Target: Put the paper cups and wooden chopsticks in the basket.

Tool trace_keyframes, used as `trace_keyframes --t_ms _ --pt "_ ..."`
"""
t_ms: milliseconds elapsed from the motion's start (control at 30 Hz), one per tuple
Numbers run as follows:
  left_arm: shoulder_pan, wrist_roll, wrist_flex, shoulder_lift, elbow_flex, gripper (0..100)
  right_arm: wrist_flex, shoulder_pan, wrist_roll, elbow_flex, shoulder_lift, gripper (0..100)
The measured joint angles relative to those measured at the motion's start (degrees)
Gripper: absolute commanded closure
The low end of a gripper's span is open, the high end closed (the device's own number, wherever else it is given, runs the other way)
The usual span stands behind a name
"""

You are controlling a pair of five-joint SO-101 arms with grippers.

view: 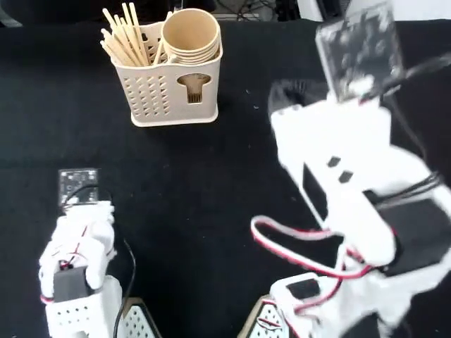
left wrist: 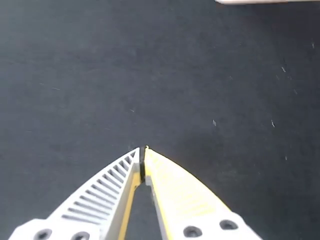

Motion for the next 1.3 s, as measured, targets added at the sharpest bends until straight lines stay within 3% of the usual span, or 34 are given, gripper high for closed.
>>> trace_keyframes --t_ms 200,333,533,767,933,1300 --pt "2.3 -0.6 -2.1 0.1 4.7 97 -19.3 0.0 -0.2 44.9 -24.7 98.6" --pt "2.3 -0.6 1.0 0.1 4.8 97 -36.3 0.4 -0.1 74.8 -42.0 98.0" --pt "2.3 -0.6 4.0 0.1 4.8 97 -51.3 3.7 4.0 103.7 -63.6 98.4" --pt "2.3 4.0 4.2 0.1 4.7 97 -52.6 6.5 0.8 123.5 -72.6 98.0" --pt "2.3 4.4 4.3 0.1 4.8 97 -51.1 7.6 -2.3 125.5 -72.6 98.0" --pt "2.3 4.8 4.7 0.1 4.9 97 -26.3 8.4 -3.4 125.5 -72.7 98.3"
